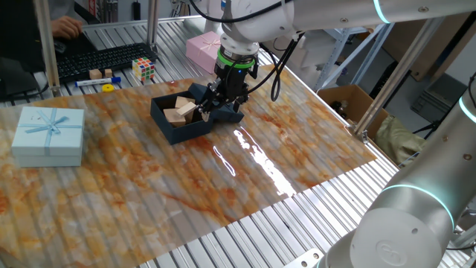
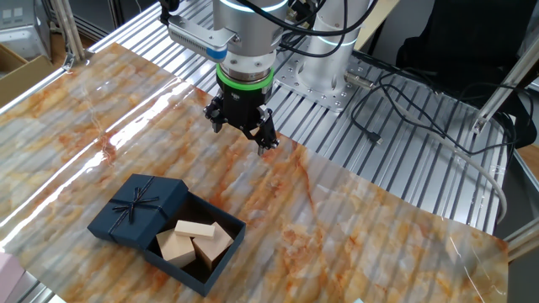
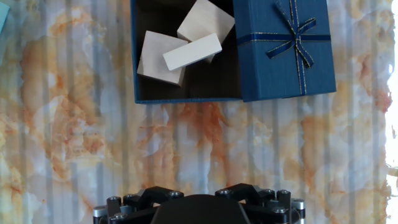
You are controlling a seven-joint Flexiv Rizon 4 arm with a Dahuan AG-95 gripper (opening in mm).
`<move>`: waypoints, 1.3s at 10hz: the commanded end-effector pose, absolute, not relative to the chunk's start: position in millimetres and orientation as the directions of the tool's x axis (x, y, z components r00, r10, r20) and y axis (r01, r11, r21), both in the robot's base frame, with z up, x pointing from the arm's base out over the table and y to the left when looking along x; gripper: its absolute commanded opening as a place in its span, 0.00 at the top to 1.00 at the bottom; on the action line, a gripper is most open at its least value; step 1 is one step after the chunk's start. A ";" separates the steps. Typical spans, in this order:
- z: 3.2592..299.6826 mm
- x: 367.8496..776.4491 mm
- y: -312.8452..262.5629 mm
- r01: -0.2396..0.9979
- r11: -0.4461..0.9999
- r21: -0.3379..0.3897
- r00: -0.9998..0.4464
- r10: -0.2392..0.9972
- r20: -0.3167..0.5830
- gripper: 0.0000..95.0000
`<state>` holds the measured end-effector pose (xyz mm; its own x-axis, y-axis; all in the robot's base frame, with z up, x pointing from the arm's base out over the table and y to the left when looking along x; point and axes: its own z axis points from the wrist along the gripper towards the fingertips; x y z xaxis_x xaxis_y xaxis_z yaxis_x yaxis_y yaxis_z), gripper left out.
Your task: Take everything out of the gift box
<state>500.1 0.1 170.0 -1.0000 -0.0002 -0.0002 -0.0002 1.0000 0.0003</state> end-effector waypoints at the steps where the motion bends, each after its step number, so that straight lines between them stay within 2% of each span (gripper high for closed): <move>1: 170.0 500.0 0.0 0.000 1.000 0.000 -1.000 0.000 0.000 0.00; 2: 169.7 500.0 0.1 0.279 0.959 0.044 -0.960 0.279 0.016 1.00; 13: 168.9 500.1 2.4 0.281 0.959 0.043 -0.960 0.281 0.015 1.00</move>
